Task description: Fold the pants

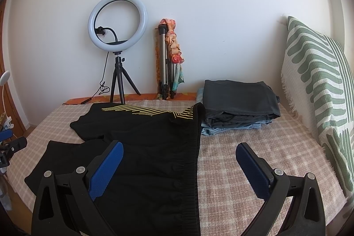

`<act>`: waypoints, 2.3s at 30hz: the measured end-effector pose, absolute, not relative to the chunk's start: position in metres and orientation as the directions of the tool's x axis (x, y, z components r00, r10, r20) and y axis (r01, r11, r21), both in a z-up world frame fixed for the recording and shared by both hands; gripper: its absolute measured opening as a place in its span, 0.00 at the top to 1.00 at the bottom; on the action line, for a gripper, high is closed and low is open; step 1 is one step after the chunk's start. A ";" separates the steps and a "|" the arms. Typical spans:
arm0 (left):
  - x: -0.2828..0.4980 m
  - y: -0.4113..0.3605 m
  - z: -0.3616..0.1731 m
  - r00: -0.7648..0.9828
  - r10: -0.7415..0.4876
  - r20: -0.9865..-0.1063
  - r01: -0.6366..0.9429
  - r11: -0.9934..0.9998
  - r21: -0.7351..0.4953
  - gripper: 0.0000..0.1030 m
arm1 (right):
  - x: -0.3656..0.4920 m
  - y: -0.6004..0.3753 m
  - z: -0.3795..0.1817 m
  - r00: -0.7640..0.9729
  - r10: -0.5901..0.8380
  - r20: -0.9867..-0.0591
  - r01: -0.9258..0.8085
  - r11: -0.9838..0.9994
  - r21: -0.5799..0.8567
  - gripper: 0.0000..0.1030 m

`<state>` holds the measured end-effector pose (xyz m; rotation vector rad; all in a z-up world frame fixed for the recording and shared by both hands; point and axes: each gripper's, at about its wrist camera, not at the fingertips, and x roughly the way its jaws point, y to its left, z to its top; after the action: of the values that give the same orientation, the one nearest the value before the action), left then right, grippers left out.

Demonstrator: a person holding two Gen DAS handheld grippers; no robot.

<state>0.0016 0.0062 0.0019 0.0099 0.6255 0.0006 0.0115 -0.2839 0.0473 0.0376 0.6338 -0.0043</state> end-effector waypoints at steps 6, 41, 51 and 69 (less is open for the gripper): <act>0.002 0.007 0.001 0.809 0.010 -0.588 -0.004 1.000 0.011 0.00 | 0.011 -0.285 0.047 0.806 0.008 -0.592 0.015 0.999 0.033 0.00; 0.003 0.007 0.000 0.807 0.014 -0.591 -0.011 1.000 0.009 0.00 | 0.010 -0.285 0.045 0.803 0.009 -0.596 0.015 0.999 0.035 0.00; 0.015 0.016 -0.003 0.793 0.012 -0.608 -0.013 1.000 0.003 0.00 | 0.018 -0.284 0.039 0.793 0.019 -0.609 0.002 0.999 0.034 0.00; 0.074 0.044 -0.016 0.752 -0.055 -0.657 -0.008 0.996 -0.094 0.12 | 0.069 -0.284 0.045 0.771 0.186 -0.608 -0.142 0.983 0.120 0.04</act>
<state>0.0737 0.0444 -0.0161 -0.0926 0.7194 -0.0257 0.0689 -0.2839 0.0452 0.0686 0.6665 0.1780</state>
